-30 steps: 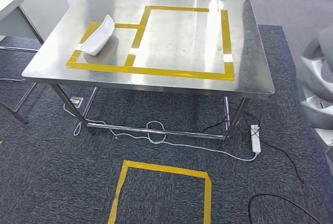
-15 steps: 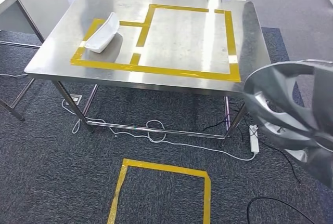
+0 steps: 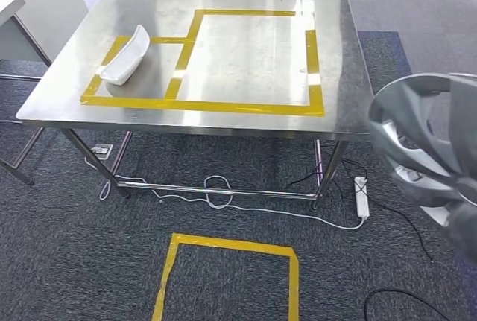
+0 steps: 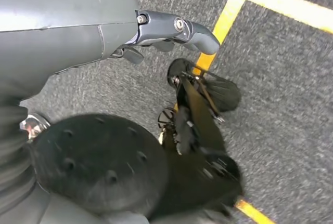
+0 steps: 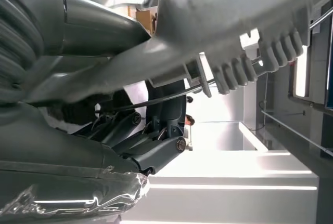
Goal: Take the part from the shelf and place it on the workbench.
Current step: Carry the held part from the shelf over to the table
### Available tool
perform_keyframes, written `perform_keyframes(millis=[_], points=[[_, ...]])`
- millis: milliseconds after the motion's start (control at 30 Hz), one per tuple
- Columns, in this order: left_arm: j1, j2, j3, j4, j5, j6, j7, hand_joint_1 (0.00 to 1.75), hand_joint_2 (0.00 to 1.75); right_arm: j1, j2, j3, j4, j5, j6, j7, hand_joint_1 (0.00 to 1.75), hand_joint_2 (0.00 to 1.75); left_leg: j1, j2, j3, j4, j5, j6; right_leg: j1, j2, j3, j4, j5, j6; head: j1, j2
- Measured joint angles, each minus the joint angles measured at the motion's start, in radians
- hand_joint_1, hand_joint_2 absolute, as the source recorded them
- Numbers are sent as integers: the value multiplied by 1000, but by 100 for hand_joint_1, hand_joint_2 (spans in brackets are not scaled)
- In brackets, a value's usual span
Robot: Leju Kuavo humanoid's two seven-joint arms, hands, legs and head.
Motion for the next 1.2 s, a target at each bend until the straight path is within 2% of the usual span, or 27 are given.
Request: perform_keyframes(millis=[33,67,133,167,233,300,333,367,400,467,500,533,567,633,700,733,767,833,867,900,967,1000,1033,1067,1133,1167,1200], points=[[1,0,0,0,-1,0,0,0,175,1,0,-2,0,-1,1,1,175,175,-1,0,-14,6,20,4,2,2,7,0,-6,0,0,0],[2,0,0,0,-1,0,-1,0,175,2,0,-3,0,-1,1,2,175,175,-2,-1,-9,-27,60,10,4,5,17,0,-13,0,-1,0],[3,1,0,0,-2,1,-1,0,175,2,0,-7,0,-2,4,4,175,175,-9,-3,38,-153,148,27,7,9,34,-1,-29,5,0,0],[3,1,1,0,-1,2,-2,0,175,1,0,-8,0,-2,6,6,175,175,-13,-4,61,-211,169,34,8,12,39,-1,-37,9,0,0],[1,1,2,0,-1,6,0,0,175,0,0,-12,0,2,9,12,175,175,-17,-5,84,-267,166,40,8,15,47,-6,-44,23,0,0],[1,-1,2,0,-1,8,1,0,175,0,0,-14,0,6,12,17,175,175,-15,-5,98,-283,156,44,6,13,62,-12,-46,36,0,0],[1,-2,2,0,-1,8,2,0,175,0,0,-14,0,8,14,18,175,175,-13,-5,109,-287,153,49,6,9,65,-1,-52,42,0,0],[1,-2,3,0,-1,9,3,0,175,-1,0,-14,0,8,15,18,175,175,-11,-6,120,-289,149,53,7,5,52,29,-67,46,4,0],[1,-2,3,0,-1,9,5,0,175,-4,0,-14,0,8,17,18,175,175,-9,-5,131,-291,144,57,7,0,23,82,-87,49,6,0],[0,-3,4,0,0,9,7,0,175,-5,0,-14,0,8,20,18,175,175,-9,-5,146,-291,130,60,7,-5,-64,215,-137,54,12,0],[0,-4,4,0,0,9,8,0,175,-5,0,-14,0,8,21,19,175,175,-9,-5,155,-291,123,60,7,-6,-101,258,-151,56,12,0],[1,-5,5,0,1,9,8,0,175,-3,0,-14,0,8,22,20,175,175,-8,-5,166,-291,114,59,6,-6,-123,267,-148,57,13,0],[1,-5,6,0,3,9,9,0,175,-2,0,-14,0,8,23,20,175,175,-7,-6,180,-291,104,57,6,-7,-128,240,-124,59,12,0],[2,-6,9,0,7,10,9,0,175,-2,0,-14,0,7,24,20,175,175,-4,-6,213,-290,81,49,4,-13,-105,123,-23,64,13,0],[2,-6,11,0,8,11,9,0,175,-2,0,-15,1,6,25,21,175,175,-7,-6,230,-289,62,36,5,-18,-88,43,43,52,15,0],[1,-5,11,0,8,12,9,0,175,-1,0,-15,1,5,25,22,175,175,-9,-6,233,-288,57,31,6,-18,-88,34,52,41,15,0],[0,-5,11,0,8,12,9,0,175,-1,0,-15,1,5,25,22,175,175,-10,-6,232,-288,55,26,7,-16,-88,34,49,29,15,0],[-3,-5,11,0,8,12,9,0,175,1,1,-16,0,4,26,21,175,175,-9,-5,225,-270,54,18,4,-11,-83,31,53,17,12,0],[-5,-5,11,0,8,12,9,0,175,1,1,-16,0,4,27,21,175,175,-9,-5,208,-240,44,13,3,-10,-79,28,51,13,9,0],[-6,-5,11,0,8,12,9,0,175,1,1,-16,-1,4,27,21,175,175,-8,-5,181,-193,23,8,2,-10,-75,25,48,8,6,0],[-7,-6,11,0,8,12,9,0,175,0,1,-16,-1,4,27,22,175,175,-8,-5,102,-66,-38,1,3,-10,-72,23,43,-1,3,0],[-6,-6,11,0,8,12,9,0,175,1,1,-16,0,4,27,22,175,175,-8,-5,66,-17,-57,1,4,-9,-70,23,40,-3,2,0],[-6,-6,11,0,8,12,9,0,175,1,1,-16,0,5,27,22,175,175,-8,-5,43,6,-55,2,5,-7,-67,23,37,-4,2,0],[-5,-7,11,0,8,12,9,0,175,1,1,-16,0,5,27,22,175,175,-8,-5,38,-7,-30,6,6,-6,-63,23,34,-5,1,0],[-5,-6,11,0,7,12,9,0,175,1,1,-16,0,4,27,22,175,175,-12,-5,72,-119,61,20,9,-3,-52,23,27,-3,2,0],[-6,-4,11,0,7,12,9,0,175,1,1,-16,0,4,27,22,175,175,-16,-4,93,-184,91,31,10,-2,-48,23,23,0,2,0],[-7,-3,11,0,6,11,9,0,175,1,1,-17,0,3,27,22,175,175,-21,-5,110,-233,105,39,11,-2,-46,21,20,5,2,0]])
